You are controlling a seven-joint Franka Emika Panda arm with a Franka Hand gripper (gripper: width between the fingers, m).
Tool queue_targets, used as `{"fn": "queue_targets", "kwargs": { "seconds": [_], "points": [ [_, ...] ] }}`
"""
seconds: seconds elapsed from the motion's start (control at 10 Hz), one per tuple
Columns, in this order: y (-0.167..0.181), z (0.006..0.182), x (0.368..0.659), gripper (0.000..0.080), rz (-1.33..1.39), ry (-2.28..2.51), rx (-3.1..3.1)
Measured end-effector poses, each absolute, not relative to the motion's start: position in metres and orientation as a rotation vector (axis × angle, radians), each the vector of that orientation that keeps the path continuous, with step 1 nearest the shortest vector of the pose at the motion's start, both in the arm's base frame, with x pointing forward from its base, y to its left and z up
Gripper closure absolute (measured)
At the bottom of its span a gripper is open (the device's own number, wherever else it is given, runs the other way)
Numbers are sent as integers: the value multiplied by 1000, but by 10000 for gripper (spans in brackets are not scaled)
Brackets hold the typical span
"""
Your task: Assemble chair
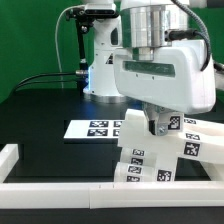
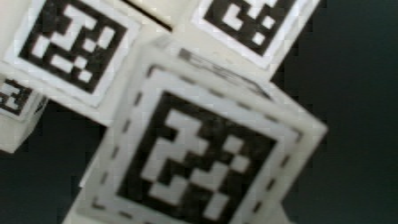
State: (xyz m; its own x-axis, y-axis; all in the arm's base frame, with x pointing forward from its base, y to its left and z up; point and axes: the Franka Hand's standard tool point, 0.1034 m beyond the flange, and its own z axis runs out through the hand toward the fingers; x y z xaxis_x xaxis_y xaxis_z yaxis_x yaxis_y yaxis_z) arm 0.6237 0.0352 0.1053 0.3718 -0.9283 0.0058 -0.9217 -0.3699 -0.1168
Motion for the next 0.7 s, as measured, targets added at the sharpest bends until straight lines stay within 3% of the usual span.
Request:
{"fn": "queue_targets", "kwargs": {
  "seconds": [0.1, 0.2, 0.3, 0.4, 0.5, 0.6, 0.7],
  "points": [
    [29, 102, 623, 715, -132, 1685, -2541],
    [20, 102, 627, 543, -190, 1662, -2547],
    [12, 104, 632, 543, -260, 1638, -2549],
    [8, 106, 635, 347, -306, 1625, -2548],
    [7, 108, 637, 347, -323, 1619, -2546],
    [7, 111, 638, 221, -321, 1607, -2552],
    [6, 117, 639, 172, -313, 1579, -2566]
  ]
}}
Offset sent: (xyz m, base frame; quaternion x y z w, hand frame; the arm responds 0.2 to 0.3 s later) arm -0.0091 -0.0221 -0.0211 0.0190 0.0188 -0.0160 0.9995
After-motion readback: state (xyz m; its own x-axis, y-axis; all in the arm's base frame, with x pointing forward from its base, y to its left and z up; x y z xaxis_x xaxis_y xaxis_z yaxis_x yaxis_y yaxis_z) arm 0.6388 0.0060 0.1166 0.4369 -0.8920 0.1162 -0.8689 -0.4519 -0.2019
